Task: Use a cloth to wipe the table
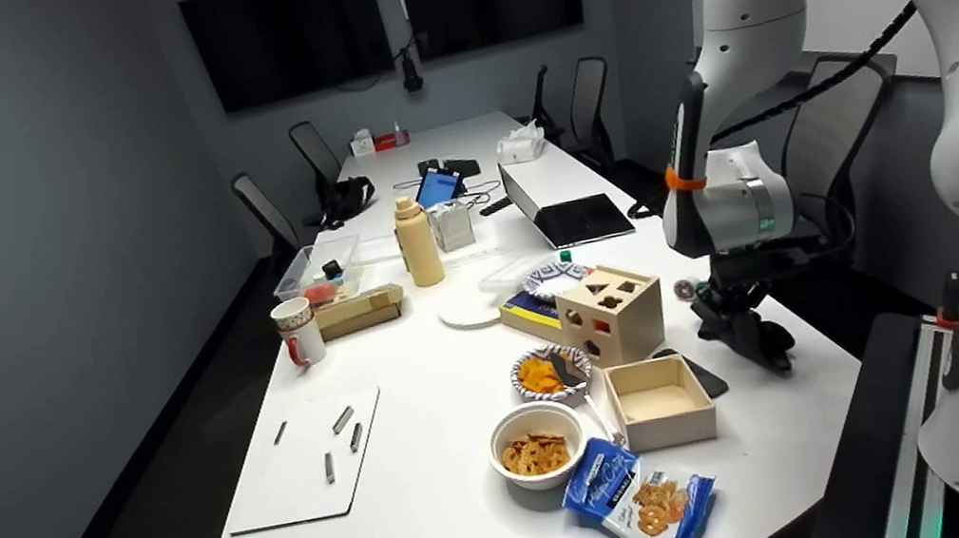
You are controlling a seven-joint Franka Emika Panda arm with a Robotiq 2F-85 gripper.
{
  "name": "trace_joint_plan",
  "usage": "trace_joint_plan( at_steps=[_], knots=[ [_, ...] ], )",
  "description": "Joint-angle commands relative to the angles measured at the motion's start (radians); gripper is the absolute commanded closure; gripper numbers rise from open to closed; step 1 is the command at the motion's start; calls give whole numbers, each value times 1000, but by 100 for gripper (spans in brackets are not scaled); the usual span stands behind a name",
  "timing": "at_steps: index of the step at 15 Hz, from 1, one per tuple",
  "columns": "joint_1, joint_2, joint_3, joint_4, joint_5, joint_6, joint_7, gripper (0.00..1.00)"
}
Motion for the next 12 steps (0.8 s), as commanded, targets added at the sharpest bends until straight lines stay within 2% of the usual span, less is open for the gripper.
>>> trace_joint_plan(
  at_steps=[1, 3, 6, 10, 12],
  knots=[
    [-201, -63, 201, -41, -27, 22, -34, 98],
    [-282, -73, 287, -48, -36, -17, -48, 98],
    [-328, -95, 331, -66, -34, -106, -67, 98],
    [-268, -114, 262, -74, -19, -270, -86, 98],
    [-206, -126, 192, -82, -24, -334, -65, 98]
  ],
)
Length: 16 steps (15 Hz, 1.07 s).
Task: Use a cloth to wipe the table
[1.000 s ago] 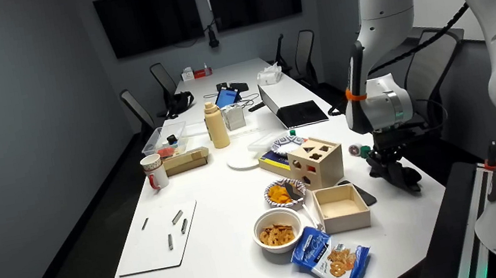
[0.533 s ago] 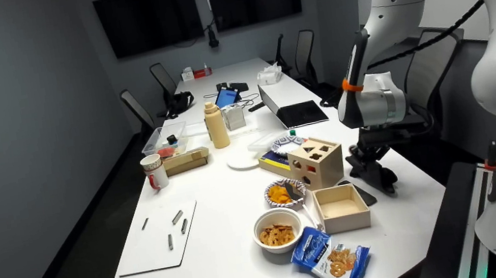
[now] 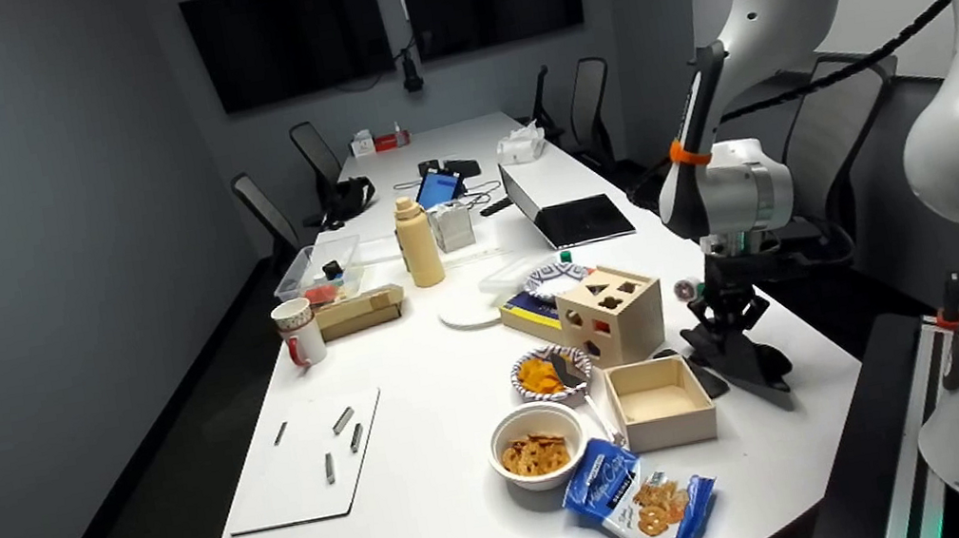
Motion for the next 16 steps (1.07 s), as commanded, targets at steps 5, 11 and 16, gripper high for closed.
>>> trace_joint_plan(
  at_steps=[5, 11, 16],
  knots=[
    [286, -35, -310, -37, -40, -60, 100, 98],
    [440, 47, -431, 3, -45, 65, 162, 98],
    [425, 75, -385, 45, -33, 105, 145, 98]
  ],
)
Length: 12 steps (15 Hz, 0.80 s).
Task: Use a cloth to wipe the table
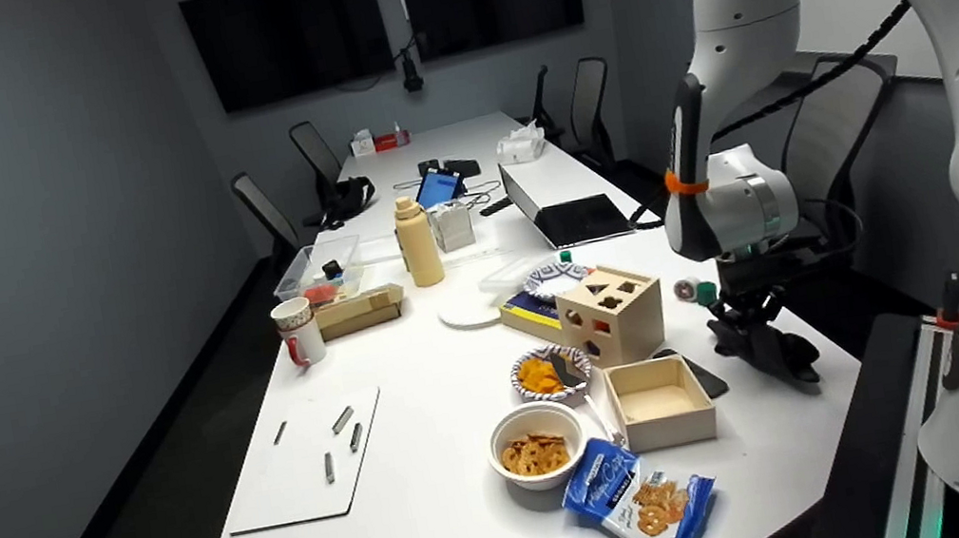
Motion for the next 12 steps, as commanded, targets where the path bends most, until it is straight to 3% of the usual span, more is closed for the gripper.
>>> trace_joint_plan(
  at_steps=[1, 5, 12],
  knots=[
    [0, 23, 17, 34, -14, 37, 16, 98],
    [32, 14, 24, 47, -28, 54, 18, 98],
    [75, -38, 43, 30, -69, -62, -3, 98]
  ],
)
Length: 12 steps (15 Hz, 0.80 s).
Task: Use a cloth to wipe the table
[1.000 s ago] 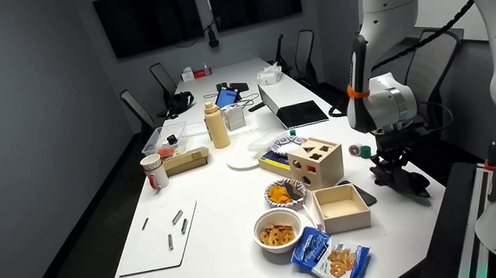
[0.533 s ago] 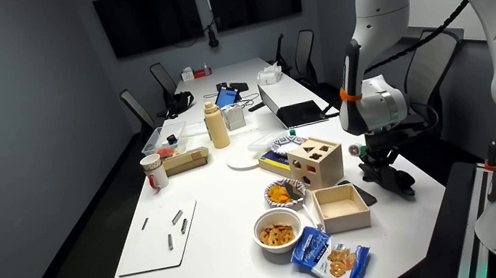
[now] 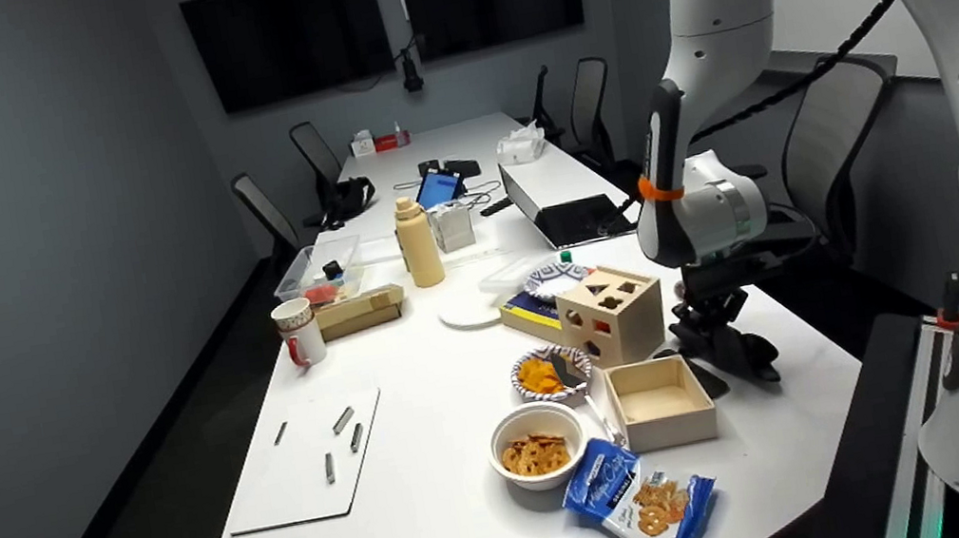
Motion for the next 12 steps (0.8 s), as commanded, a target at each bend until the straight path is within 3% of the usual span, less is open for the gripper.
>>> trace_joint_plan(
  at_steps=[1, 6, 12],
  knots=[
    [36, -51, -21, -23, -44, -96, 11, 98],
    [151, -118, -147, -66, -119, -210, 89, 98],
    [222, -343, -166, -185, -217, -222, 80, 98]
  ],
)
